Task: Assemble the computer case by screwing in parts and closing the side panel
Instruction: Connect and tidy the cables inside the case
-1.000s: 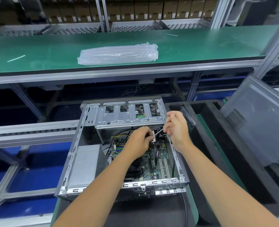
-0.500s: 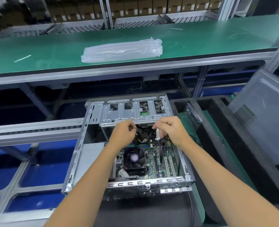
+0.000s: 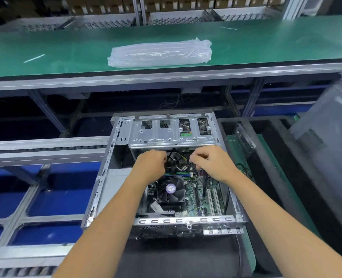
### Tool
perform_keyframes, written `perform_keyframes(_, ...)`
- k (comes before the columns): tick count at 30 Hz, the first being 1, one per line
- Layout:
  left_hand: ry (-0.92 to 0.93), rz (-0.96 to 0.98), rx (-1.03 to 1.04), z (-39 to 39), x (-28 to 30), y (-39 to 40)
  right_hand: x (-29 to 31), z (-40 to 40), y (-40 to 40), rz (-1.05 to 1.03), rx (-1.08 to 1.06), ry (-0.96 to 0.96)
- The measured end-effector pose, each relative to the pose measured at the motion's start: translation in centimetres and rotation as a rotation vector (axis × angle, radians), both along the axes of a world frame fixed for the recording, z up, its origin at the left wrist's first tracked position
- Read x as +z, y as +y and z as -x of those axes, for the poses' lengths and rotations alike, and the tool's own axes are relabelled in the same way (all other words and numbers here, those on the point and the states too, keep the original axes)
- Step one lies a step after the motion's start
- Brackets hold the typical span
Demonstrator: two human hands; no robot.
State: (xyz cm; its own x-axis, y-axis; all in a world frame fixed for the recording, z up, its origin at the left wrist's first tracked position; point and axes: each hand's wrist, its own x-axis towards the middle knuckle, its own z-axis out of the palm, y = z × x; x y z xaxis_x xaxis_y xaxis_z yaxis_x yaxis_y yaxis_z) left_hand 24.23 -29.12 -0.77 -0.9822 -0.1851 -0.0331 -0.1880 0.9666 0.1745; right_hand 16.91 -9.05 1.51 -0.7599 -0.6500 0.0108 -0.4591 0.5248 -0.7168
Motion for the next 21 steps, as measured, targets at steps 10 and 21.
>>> perform_keyframes(10,0.228,-0.214,0.132,0.2,0.0,-0.4,-0.1,-0.2,-1.2,-0.340,0.128,0.180)
perform_keyframes(21,0.310,-0.594,0.252,0.3,0.3,-1.2,-0.6,-0.6,-1.0,-0.415,0.143,0.225)
